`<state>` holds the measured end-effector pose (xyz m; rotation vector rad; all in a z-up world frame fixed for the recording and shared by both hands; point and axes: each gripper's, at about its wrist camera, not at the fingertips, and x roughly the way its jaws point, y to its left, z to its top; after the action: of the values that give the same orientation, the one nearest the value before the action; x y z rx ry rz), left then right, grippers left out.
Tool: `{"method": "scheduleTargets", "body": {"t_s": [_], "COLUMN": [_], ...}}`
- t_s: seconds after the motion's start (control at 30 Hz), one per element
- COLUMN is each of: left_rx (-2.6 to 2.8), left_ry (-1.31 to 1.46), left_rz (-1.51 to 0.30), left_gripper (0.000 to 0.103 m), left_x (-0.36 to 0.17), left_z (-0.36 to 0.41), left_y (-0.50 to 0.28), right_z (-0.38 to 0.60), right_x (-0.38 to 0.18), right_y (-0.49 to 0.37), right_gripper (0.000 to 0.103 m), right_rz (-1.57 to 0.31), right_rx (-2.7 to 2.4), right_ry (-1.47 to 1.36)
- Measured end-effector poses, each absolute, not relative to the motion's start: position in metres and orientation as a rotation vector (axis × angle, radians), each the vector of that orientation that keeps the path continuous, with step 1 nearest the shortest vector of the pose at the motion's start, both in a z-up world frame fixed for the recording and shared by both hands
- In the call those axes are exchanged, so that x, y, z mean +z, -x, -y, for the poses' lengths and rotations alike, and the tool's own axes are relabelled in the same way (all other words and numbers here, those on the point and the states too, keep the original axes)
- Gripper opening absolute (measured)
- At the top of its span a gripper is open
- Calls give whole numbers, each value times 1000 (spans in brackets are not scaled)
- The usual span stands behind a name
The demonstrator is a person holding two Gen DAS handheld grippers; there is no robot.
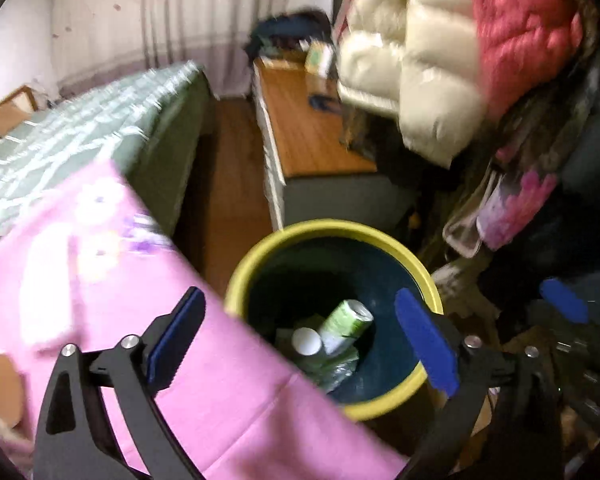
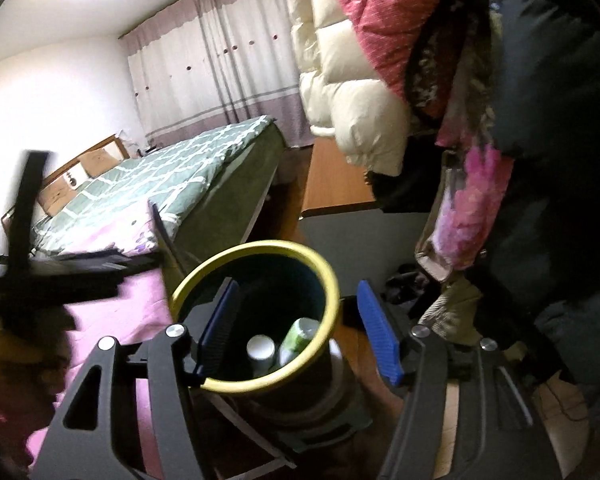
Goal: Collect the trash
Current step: 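Carry the pill bottle to the yellow bin and open the left gripper, then grasp the white foam net with the right gripper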
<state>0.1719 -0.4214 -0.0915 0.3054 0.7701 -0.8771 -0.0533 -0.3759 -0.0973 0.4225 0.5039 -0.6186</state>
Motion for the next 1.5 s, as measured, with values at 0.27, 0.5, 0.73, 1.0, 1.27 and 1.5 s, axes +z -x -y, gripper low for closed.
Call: {"method": "scheduleTargets", "body": {"t_s": [0.27,0.5,0.73,1.0,1.27,1.5], "left_rx": [-648,-305,-53,139,244,278], "left_ry": [-125,-53,76,173,212,208], "left_rz": [-639,-512,-486,-476,-526,-535], "left_gripper": [98,98,98,98,98,98], "left_x": [-32,-18,-44,-93,-117,-124], "left_z": [249,98,-14,-87,-113,-113], "left_y": [-172,-168,-201,-230,-239,-246], "right_z": [333,279,234,212,219,220], "right_x": [-101,-97,-90,-80,-110,-136], "right_y": [9,-36,-97,-200,-324,-366], "right_gripper": [61,62,62,63,67,67], "right_rz": [-563,-603,-654,-703,-869,-956], "right_rx": [-481,-357,-218,-146,-94,-138], "right_ry": [-359,-276,-210,-130,-209,-216]}}
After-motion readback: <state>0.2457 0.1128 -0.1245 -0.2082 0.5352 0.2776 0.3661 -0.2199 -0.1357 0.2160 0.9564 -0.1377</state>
